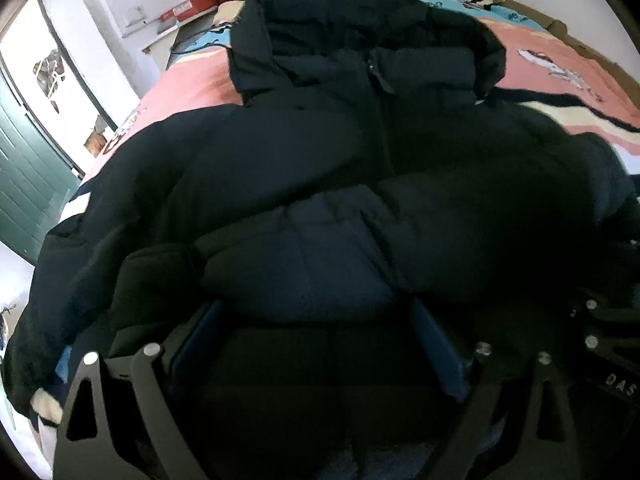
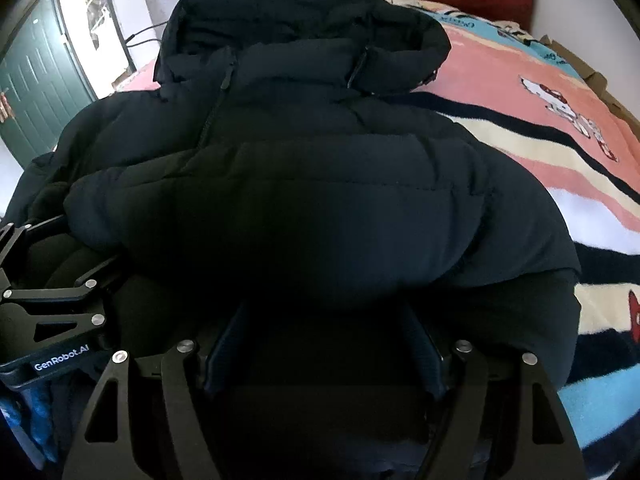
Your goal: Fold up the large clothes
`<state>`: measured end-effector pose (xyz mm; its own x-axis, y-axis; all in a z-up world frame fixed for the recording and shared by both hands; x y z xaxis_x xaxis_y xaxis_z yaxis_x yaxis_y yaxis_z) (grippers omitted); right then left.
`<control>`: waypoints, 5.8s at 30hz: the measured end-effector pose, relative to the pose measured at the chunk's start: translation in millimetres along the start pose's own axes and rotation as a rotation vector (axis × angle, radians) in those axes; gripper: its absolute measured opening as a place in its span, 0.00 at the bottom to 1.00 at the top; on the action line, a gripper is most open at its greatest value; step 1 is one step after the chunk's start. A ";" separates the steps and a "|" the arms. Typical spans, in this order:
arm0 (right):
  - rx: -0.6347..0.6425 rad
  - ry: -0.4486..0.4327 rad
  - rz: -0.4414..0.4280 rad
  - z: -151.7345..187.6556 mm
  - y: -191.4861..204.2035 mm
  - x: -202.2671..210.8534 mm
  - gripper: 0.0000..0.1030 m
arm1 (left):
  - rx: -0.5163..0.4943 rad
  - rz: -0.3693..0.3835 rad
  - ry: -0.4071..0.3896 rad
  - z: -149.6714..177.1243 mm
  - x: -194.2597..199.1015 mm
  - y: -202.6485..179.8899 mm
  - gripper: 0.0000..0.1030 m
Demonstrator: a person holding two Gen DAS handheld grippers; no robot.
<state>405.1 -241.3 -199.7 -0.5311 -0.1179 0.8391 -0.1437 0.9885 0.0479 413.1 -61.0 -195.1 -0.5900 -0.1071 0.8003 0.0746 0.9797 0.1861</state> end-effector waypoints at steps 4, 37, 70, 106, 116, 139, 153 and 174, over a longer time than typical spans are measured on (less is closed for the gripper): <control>-0.041 -0.029 0.014 7.2 -2.2 45.2 0.71 | 0.041 0.003 -0.072 8.5 52.6 26.6 0.91; -0.329 -0.160 0.175 172.7 -61.2 275.1 0.72 | 1.306 0.210 -0.152 281.0 88.4 494.5 0.87; -0.313 -0.162 0.217 181.8 -75.0 281.3 0.72 | 1.232 0.218 -0.341 204.4 120.1 502.5 0.10; -0.430 -0.266 0.074 203.3 -119.2 260.8 0.72 | 0.183 0.381 -0.286 -54.3 188.3 -1.3 0.10; -0.405 -0.209 0.083 204.5 -124.0 237.9 0.72 | 0.042 0.348 -0.081 -12.0 88.0 -105.7 0.10; -0.340 -0.250 0.099 198.6 -95.0 273.2 0.73 | 0.032 0.426 -0.128 -16.6 157.7 -87.1 0.57; -0.141 -0.293 0.098 138.1 -19.7 301.1 0.74 | 0.217 0.362 -0.230 -8.3 177.6 94.6 0.57; -0.004 -0.156 -0.020 -23.5 54.2 56.4 0.74 | 0.189 0.257 -0.174 -15.6 -10.8 130.1 0.60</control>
<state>387.0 -192.1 -137.1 -0.6516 -0.1503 0.7435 -0.1523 0.9861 0.0658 441.7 64.9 -170.6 -0.7008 0.1612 0.6950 0.0981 0.9867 -0.1299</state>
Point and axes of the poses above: each gripper's, at about its wrist camera, not at the fingertips, and x roughly against the way its jaws point, y to its left, z to its underside, the point moved 3 cm from there along -x, roughly the way its jaws point, and after that the axes turned 5 degrees about -y, right-handed, at the moved point
